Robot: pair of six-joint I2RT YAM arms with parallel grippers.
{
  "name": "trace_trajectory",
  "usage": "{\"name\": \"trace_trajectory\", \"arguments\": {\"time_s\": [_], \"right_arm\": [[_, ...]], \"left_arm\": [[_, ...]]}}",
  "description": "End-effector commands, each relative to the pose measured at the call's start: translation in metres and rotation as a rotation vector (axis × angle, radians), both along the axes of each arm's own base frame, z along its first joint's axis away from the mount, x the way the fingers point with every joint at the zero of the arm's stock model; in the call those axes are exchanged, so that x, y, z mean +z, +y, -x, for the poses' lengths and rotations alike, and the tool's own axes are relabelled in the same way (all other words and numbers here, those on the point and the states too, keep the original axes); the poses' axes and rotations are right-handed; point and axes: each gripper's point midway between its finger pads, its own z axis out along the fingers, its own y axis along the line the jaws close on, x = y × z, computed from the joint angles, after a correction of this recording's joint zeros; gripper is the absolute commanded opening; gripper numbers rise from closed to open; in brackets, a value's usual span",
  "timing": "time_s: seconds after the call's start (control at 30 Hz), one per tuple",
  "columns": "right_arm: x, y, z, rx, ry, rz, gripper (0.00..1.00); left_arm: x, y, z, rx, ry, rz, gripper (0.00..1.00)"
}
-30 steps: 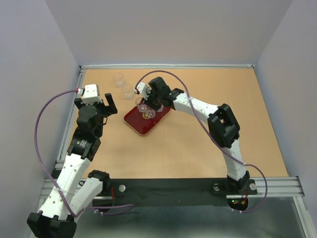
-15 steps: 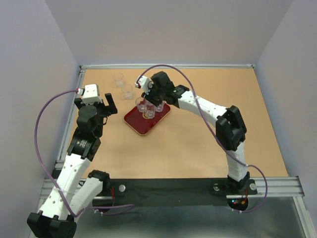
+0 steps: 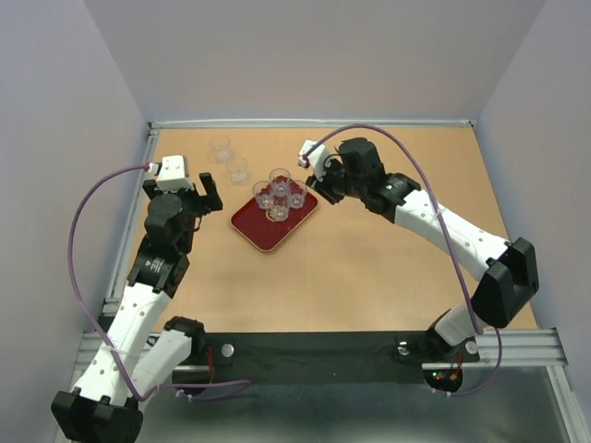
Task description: Place the glasses into the tray
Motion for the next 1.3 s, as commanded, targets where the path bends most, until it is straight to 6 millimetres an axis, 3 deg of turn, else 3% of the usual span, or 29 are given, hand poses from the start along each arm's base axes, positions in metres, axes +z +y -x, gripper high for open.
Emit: {"name": "trace_trajectory", "arguments": {"time_s": [0.0,0.03,0.07,0.13,0.17,0.2,0.27,0.3,0.33,0.37,0.43,0.5,0.53,0.57,0.6,0.67,0.8,0.87,1.03,1.07,1.1,1.27], "right_arm": [[0.012,-0.043,-0.009,-0.076,-0.033,-0.051,0.44],[0.021,-0.050,-0.010,-0.084,-0.046,-0.067,0.44],[0.017,-0.070,-0.015,-0.131,-0.033,-0.076,0.44],[0.029,-0.099,-0.018,-0.183,-0.047,-0.125,0.44],[0.019,-0.111,-0.016,-0.205,-0.030,-0.126,0.44],[0.028,-0.120,-0.013,-0.215,-0.047,-0.153,0.44],[0.025,-0.149,-0.018,-0.285,-0.051,-0.177,0.45],[0.016,-0.158,-0.015,-0.305,-0.035,-0.178,0.45],[0.019,-0.171,-0.016,-0.334,-0.047,-0.196,0.45],[0.009,-0.179,-0.013,-0.354,-0.031,-0.195,0.45],[0.010,-0.195,-0.012,-0.396,-0.047,-0.225,0.45],[-0.009,-0.208,-0.011,-0.441,-0.021,-0.236,0.46],[-0.009,-0.215,-0.013,-0.465,-0.026,-0.263,0.46],[-0.012,-0.233,-0.016,-0.514,-0.023,-0.272,0.46],[-0.014,-0.241,-0.018,-0.540,-0.018,-0.276,0.46],[-0.021,-0.256,-0.018,-0.593,0.007,-0.297,0.46],[-0.028,-0.258,-0.011,-0.582,0.037,-0.331,0.46],[-0.031,-0.255,-0.010,-0.569,0.050,-0.337,0.46],[-0.036,-0.255,-0.012,-0.575,0.063,-0.330,0.46],[-0.036,-0.256,-0.011,-0.576,0.062,-0.328,0.46],[-0.035,-0.256,-0.011,-0.576,0.060,-0.330,0.46],[-0.030,-0.256,-0.009,-0.574,0.042,-0.330,0.46]], "left_arm": [[0.002,-0.016,-0.010,-0.071,-0.024,0.042,0.98],[0.002,-0.019,-0.011,-0.085,-0.021,0.047,0.98],[-0.002,-0.022,-0.015,-0.094,-0.007,0.051,0.98],[0.000,-0.028,-0.018,-0.118,-0.005,0.077,0.99],[-0.002,-0.032,-0.022,-0.130,0.002,0.085,0.99],[-0.002,-0.035,-0.023,-0.143,0.007,0.095,0.99],[-0.008,-0.042,-0.029,-0.169,0.032,0.122,0.99],[-0.006,-0.044,-0.031,-0.172,0.034,0.138,0.99],[-0.011,-0.046,-0.036,-0.175,0.054,0.157,0.99],[-0.010,-0.048,-0.038,-0.181,0.056,0.171,0.99],[-0.012,-0.049,-0.044,-0.190,0.071,0.194,0.99],[-0.015,-0.054,-0.051,-0.218,0.091,0.238,0.99],[-0.017,-0.055,-0.054,-0.226,0.099,0.259,0.99],[-0.022,-0.055,-0.059,-0.231,0.112,0.279,0.99],[-0.024,-0.046,-0.064,-0.216,0.115,0.300,0.99],[-0.031,-0.047,-0.072,-0.248,0.140,0.375,0.99],[-0.047,-0.036,-0.091,-0.237,0.191,0.470,0.99],[-0.063,-0.036,-0.101,-0.227,0.239,0.491,0.99],[-0.075,-0.036,-0.128,-0.191,0.281,0.540,0.95],[-0.087,-0.036,-0.134,-0.178,0.310,0.554,0.94],[-0.083,-0.036,-0.141,-0.175,0.302,0.557,0.93],[-0.105,-0.035,-0.166,-0.143,0.362,0.576,0.84]]}}
